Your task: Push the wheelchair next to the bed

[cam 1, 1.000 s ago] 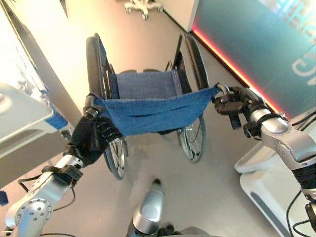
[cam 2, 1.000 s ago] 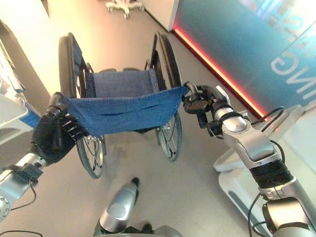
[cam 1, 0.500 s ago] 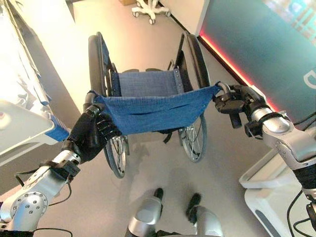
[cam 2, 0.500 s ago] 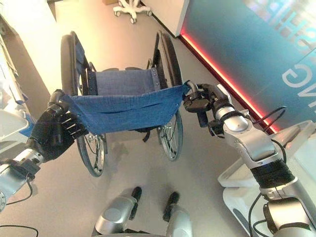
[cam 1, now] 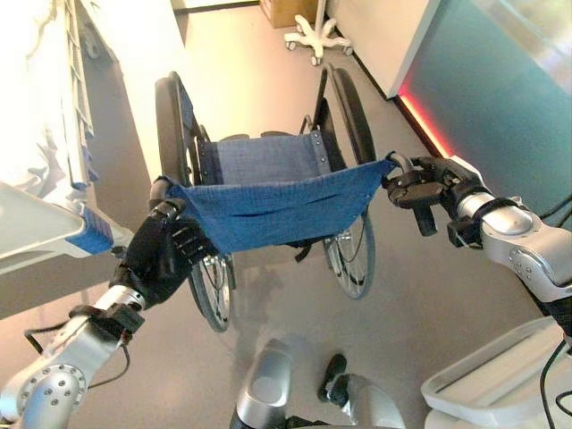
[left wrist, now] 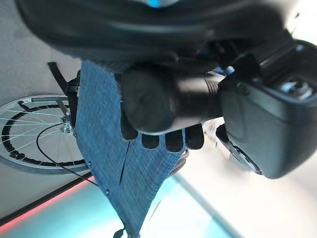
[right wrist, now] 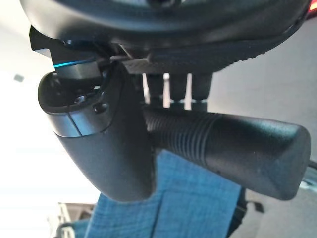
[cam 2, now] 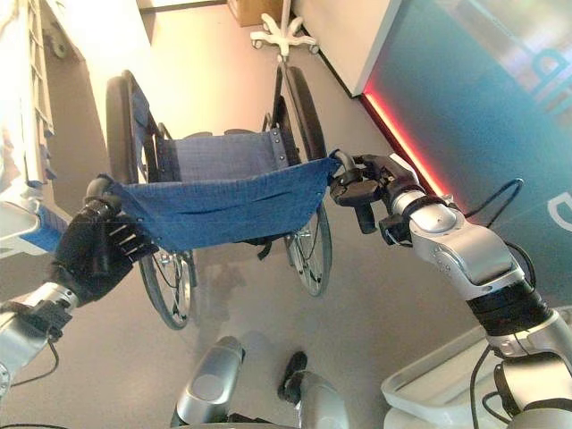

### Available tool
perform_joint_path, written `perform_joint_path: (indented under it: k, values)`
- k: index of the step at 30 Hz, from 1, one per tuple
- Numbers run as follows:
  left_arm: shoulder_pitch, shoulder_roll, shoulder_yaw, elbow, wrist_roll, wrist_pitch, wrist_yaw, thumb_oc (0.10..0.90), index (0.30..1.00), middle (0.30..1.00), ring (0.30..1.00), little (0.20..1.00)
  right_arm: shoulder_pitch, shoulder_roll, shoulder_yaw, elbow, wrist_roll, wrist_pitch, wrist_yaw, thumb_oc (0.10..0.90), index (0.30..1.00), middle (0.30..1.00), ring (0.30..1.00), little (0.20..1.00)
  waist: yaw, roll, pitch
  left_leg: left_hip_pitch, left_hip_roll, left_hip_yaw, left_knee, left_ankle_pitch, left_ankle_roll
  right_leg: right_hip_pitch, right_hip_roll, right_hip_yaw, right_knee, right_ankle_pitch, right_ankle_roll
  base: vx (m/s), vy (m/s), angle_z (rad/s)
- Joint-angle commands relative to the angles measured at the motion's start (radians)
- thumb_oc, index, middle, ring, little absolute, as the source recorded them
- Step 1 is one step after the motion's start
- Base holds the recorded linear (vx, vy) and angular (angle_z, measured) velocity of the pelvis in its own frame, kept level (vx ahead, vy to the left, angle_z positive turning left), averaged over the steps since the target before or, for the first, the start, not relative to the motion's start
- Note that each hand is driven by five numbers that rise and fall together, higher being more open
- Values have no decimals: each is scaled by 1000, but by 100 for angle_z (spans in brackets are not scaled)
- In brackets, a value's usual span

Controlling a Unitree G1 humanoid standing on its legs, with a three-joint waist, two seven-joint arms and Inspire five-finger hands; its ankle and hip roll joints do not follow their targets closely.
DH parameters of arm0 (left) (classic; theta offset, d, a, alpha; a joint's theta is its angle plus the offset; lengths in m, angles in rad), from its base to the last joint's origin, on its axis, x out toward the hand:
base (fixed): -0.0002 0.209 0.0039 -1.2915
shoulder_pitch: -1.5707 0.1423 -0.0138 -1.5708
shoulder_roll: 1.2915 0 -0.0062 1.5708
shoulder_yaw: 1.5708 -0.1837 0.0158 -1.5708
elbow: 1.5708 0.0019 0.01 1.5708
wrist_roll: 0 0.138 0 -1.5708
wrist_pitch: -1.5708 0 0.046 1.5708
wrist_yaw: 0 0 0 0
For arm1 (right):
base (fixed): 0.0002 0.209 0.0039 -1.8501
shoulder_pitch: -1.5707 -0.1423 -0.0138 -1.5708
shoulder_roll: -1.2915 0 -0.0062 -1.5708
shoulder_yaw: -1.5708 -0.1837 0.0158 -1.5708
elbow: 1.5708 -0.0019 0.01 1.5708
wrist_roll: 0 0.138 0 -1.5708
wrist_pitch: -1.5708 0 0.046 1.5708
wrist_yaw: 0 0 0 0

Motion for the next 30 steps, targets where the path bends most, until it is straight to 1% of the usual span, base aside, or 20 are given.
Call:
perform_joint_path:
  k: [1,3,5,7,9,10,12,14,15,17,19,20,22,23,25,26,27,28,29,30]
  values:
    - [-171,52,123,-53,-18,-202,-5,400,300,300,300,300,-105,-58,-1,-221,12,-121,130,400,300,300,300,300,-107,-8,-169,67,-21,114,-315,101,19,115,79,-65,-104,64,66,378,5,65]
    - [-189,36,82,-27,7,-206,-19,400,300,300,300,300,-121,-18,23,-192,-10,-113,114,400,300,300,300,300,-87,25,-172,31,18,167,-577,211,-12,181,135,-78,-116,16,51,539,29,23]
    - [-189,29,54,-18,25,-220,-28,400,300,300,300,300,-107,-4,34,-180,-27,-121,112,400,300,300,300,300,-73,49,-177,-2,39,200,-734,291,-34,225,169,-84,-123,-10,45,505,44,-34]
    - [-188,25,40,-9,32,-237,-41,400,300,300,300,300,-62,7,23,-174,-62,-140,126,400,300,300,300,300,-64,61,-172,-22,48,228,-832,360,-49,279,194,-73,-123,-46,34,486,47,17]
    - [-189,27,48,-11,36,-240,-47,400,300,300,300,300,-29,18,13,-171,-96,-159,140,400,300,300,300,300,-53,62,-171,-38,33,235,-845,359,-46,303,205,-61,-106,-82,27,471,50,32]
    - [-191,32,53,-11,35,-238,-45,400,300,300,300,300,-27,21,13,-167,-101,-166,146,400,300,300,300,300,-53,58,-173,-31,32,243,-840,334,-35,302,203,-61,-89,-95,29,504,55,7]
    - [-211,57,64,7,23,-228,-43,400,300,300,300,300,-14,43,8,-150,-137,-184,174,400,300,300,300,300,-51,33,-183,-13,15,270,-768,243,5,306,185,-71,-22,-151,43,386,32,-2]
    - [-238,76,65,30,17,-217,-36,400,300,300,300,300,1,46,1,-130,-156,-215,193,400,300,300,300,300,-29,-1,-204,-8,-17,261,-727,178,47,329,166,-96,60,-140,73,460,46,-12]
    - [-249,81,64,38,22,-212,-36,400,300,300,300,300,1,43,-2,-123,-151,-222,190,400,300,300,300,300,-23,-13,-213,7,-30,261,-729,161,67,323,156,-113,139,-101,97,508,89,-21]
    - [-266,109,83,54,13,-201,-41,400,300,300,300,300,-6,32,-8,-107,-127,-242,180,400,300,300,300,300,-8,-47,-232,40,-79,241,-744,142,99,295,139,-113,291,71,191,437,97,-7]
    - [-274,128,97,65,-4,-184,-49,400,300,300,300,300,-19,28,-6,-97,-101,-243,167,400,300,300,300,300,-7,-48,-247,61,-86,230,-743,128,112,233,145,-92,392,187,235,351,72,7]
    - [-282,133,99,69,-10,-172,-46,400,300,300,300,300,-25,33,-3,-92,-98,-241,165,400,300,300,300,300,-12,-43,-251,67,-84,222,-735,119,113,202,142,-81,403,187,232,348,66,21]
    - [-287,138,94,82,-14,-167,-58,400,300,300,300,300,-17,34,-14,-94,-106,-234,170,400,300,300,300,300,-26,-32,-250,63,-86,211,-710,110,111,179,115,-86,351,111,194,308,20,43]
    - [-291,149,87,84,-23,-169,-62,400,300,300,300,300,-5,25,-31,-107,-114,-222,178,400,300,300,300,300,-42,-27,-238,48,-94,194,-661,94,100,176,86,-95,229,25,151,314,-49,60]
    - [-291,155,83,85,-42,-195,-73,400,300,300,300,300,-3,7,-49,-112,-121,-228,185,400,300,300,300,300,-52,-13,-219,34,-84,164,-605,88,74,154,55,-88,25,-22,106,260,-120,43]
    - [-293,154,80,82,-45,-210,-71,400,300,300,300,300,-6,0,-53,-108,-120,-238,188,400,300,300,300,300,-59,-7,-206,34,-80,149,-576,80,65,148,39,-90,-39,-13,99,170,-155,23]
    - [-294,150,72,77,-47,-231,-67,400,300,300,300,300,-16,-7,-50,-104,-119,-249,183,400,300,300,300,300,-70,-4,-192,42,-81,133,-551,54,61,120,13,-86,-103,30,108,133,-168,27]
    - [-296,148,68,75,-44,-244,-70,400,300,300,300,300,-23,-10,-49,-102,-119,-256,178,400,300,300,300,300,-79,-7,-182,57,-83,118,-547,26,61,83,-12,-71,-144,77,128,182,-259,50]
    - [-302,148,62,72,-33,-261,-71,400,300,300,300,300,-39,-12,-48,-104,-112,-260,170,400,300,300,300,300,-99,-9,-168,91,-76,95,-553,-26,62,21,-49,-51,-191,156,166,179,-252,56]
    - [-303,149,60,70,-29,-264,-71,400,300,300,300,300,-43,-11,-50,-108,-109,-257,165,400,300,300,300,300,-104,-12,-165,103,-74,89,-555,-41,62,0,-64,-47,-221,181,178,464,-450,56]
